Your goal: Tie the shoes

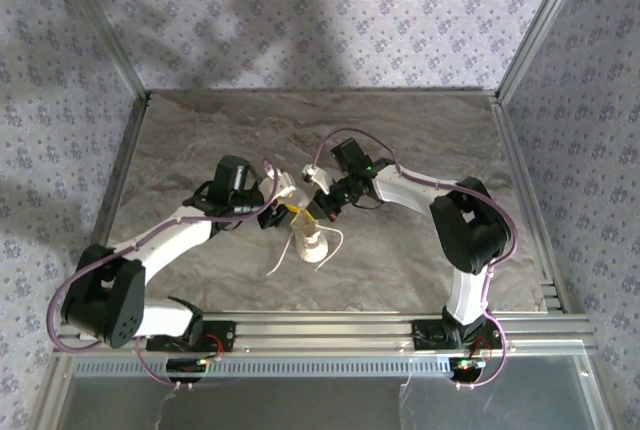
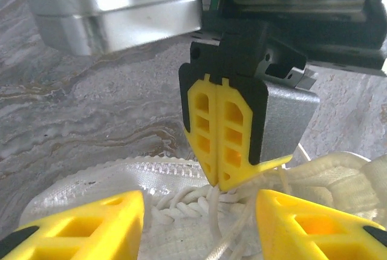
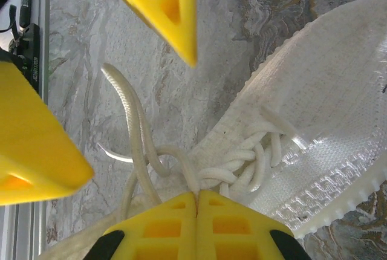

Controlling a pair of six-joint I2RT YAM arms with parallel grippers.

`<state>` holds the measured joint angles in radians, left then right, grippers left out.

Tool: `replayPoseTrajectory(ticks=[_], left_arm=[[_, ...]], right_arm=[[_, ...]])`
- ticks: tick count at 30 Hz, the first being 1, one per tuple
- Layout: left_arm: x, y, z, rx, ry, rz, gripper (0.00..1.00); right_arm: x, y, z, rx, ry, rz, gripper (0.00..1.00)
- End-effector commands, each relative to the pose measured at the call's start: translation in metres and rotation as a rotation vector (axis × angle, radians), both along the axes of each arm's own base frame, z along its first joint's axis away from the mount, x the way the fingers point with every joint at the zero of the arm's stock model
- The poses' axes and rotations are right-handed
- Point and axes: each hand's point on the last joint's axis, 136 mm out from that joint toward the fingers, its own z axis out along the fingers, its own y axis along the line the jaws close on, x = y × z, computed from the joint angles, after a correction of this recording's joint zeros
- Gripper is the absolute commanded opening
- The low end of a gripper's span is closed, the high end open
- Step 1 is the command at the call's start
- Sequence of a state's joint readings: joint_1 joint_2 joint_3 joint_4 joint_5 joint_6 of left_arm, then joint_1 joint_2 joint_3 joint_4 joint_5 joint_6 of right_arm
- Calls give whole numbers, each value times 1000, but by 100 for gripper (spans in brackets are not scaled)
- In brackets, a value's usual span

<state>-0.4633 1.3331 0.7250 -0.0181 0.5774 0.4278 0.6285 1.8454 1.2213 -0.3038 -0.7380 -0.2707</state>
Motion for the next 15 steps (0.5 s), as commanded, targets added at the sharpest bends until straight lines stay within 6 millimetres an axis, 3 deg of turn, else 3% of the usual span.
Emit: replayPoseTrajectory(ticks=[1,9,11,13,14,15], left_arm=[[6,-3,0,32,-49,-16,51],[0,10,-13,117,4,23,11],[-4,12,-16,132,17,19,6],[-7,14,-19,139,32,18,5],[-9,14,-19,137,33,14,6],[-12,13,-17,125,25,3,13]], right_arm=[[-4,-2,11,24,-1,23,0],[-4,-3,10,33,8,4,0],[-3,-2,12,40,4,0,0],[-10,-5,2,27,26,-3,0],[-10,-6,1,26,28,-4,0],[-10,-6,1,26,29,-4,0]])
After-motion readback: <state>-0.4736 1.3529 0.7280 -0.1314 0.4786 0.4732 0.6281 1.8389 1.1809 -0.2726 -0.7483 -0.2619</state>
